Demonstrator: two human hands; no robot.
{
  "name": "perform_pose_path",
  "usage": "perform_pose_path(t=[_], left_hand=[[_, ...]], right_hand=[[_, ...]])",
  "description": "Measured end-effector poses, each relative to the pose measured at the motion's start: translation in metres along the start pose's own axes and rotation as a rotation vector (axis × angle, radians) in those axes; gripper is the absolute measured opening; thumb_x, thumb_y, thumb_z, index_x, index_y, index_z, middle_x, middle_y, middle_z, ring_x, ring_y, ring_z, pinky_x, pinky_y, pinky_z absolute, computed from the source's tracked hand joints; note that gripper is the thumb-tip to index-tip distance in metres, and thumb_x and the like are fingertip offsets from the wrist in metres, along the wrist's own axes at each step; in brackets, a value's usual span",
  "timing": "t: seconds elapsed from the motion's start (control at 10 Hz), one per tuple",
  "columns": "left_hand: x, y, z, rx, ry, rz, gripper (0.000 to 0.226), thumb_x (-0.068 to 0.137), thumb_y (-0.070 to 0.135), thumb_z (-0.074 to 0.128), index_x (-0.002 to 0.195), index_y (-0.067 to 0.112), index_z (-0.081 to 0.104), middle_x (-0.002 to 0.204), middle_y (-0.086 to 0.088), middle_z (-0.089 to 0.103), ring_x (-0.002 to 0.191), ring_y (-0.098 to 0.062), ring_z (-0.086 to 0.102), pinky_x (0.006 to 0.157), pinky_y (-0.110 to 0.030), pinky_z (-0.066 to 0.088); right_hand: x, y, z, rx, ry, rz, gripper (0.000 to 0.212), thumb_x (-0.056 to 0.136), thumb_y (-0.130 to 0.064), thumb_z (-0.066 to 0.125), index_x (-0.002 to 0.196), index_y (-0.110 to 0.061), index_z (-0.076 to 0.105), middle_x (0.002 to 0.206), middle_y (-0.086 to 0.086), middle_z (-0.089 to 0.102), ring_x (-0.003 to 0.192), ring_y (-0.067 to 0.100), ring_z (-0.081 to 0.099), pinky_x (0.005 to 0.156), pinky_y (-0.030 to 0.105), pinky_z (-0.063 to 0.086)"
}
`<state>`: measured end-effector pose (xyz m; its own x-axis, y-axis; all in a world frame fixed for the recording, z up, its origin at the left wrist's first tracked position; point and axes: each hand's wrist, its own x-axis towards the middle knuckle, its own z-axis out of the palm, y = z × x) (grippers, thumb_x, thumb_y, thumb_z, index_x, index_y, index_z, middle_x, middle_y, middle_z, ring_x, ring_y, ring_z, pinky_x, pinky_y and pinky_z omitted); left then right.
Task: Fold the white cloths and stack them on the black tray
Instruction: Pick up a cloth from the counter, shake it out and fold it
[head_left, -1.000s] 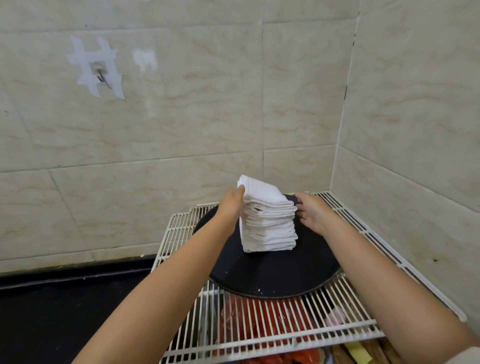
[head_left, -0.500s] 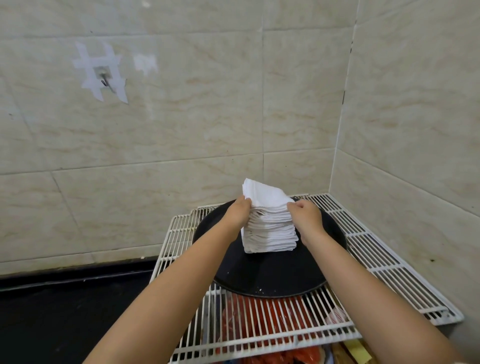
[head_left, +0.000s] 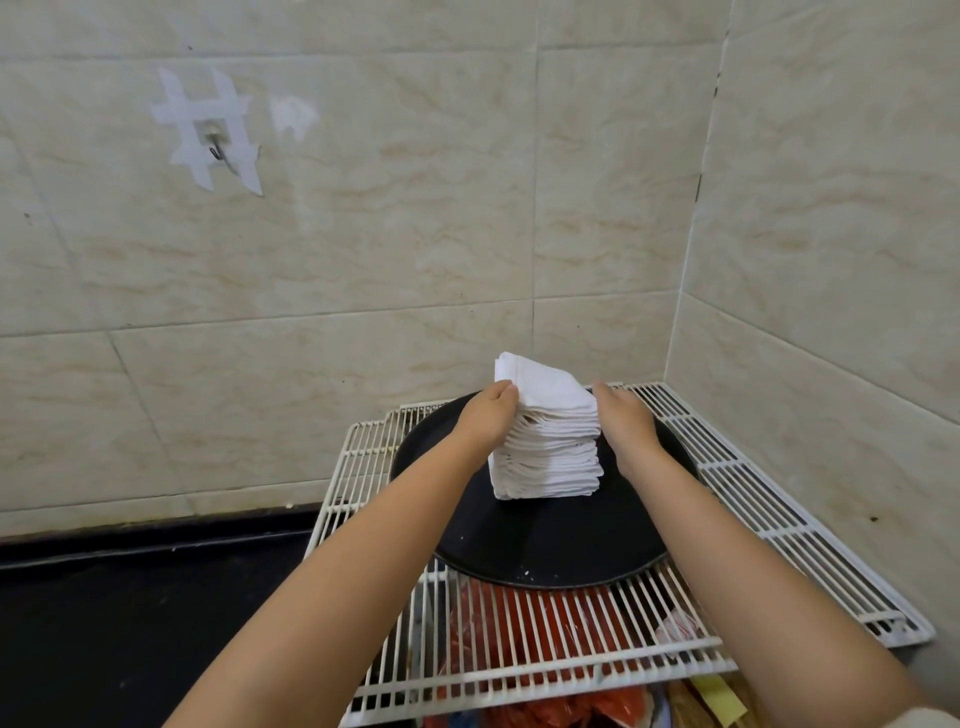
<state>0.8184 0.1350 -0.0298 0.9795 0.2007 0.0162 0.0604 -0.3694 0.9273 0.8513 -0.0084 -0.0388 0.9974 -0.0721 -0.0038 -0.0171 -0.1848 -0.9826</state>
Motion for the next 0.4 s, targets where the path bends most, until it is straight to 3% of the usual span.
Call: perform_pose_path(t=[0.1,0.2,0.3,0.4], left_hand=[[-0.003,-0.003,0.000,-0.010,0.020,0.012,0.029,0.101,0.018,0.029,0.092,0.022,0.056,0.095,0.013,0.047,0.108,-0.017,0.041,0.095,-0.029,0.033],[-0.008,-0.004,-0.003,-0.014,0.050,0.013,0.029,0.101,0.018,0.028,0.092,0.023,0.055,0.098,0.009,0.053,0.108,-0.021,0.043,0.093,-0.029,0.033],[-0.009,-0.005,-0.003,0.021,0.053,0.017,0.042,0.102,0.023,0.026,0.138,0.006,0.038,0.144,-0.009,0.040,0.126,-0.022,0.040,0.102,-0.030,0.032],[-0.009,-0.008,-0.002,0.047,0.080,0.013,0.044,0.102,0.028,0.021,0.134,0.004,0.040,0.137,-0.015,0.046,0.121,-0.026,0.045,0.095,-0.032,0.035]], right_hand=[[0.017,-0.002,0.009,0.000,-0.129,0.059,0.028,0.092,-0.021,0.037,0.088,0.001,0.055,0.080,0.023,0.044,0.078,0.020,0.043,0.065,0.029,0.030],[0.024,-0.005,0.016,-0.103,-0.164,0.011,0.023,0.086,-0.009,0.034,0.063,-0.010,0.036,0.066,0.013,0.027,0.068,0.017,0.028,0.062,0.031,0.017],[0.028,0.004,0.014,-0.168,-0.145,0.031,0.030,0.087,-0.009,0.035,0.058,-0.014,0.032,0.065,0.006,0.034,0.065,0.017,0.029,0.055,0.031,0.016],[0.014,0.005,0.006,-0.129,-0.130,0.038,0.032,0.093,-0.019,0.034,0.064,-0.011,0.043,0.073,0.008,0.041,0.066,0.019,0.035,0.055,0.031,0.023]])
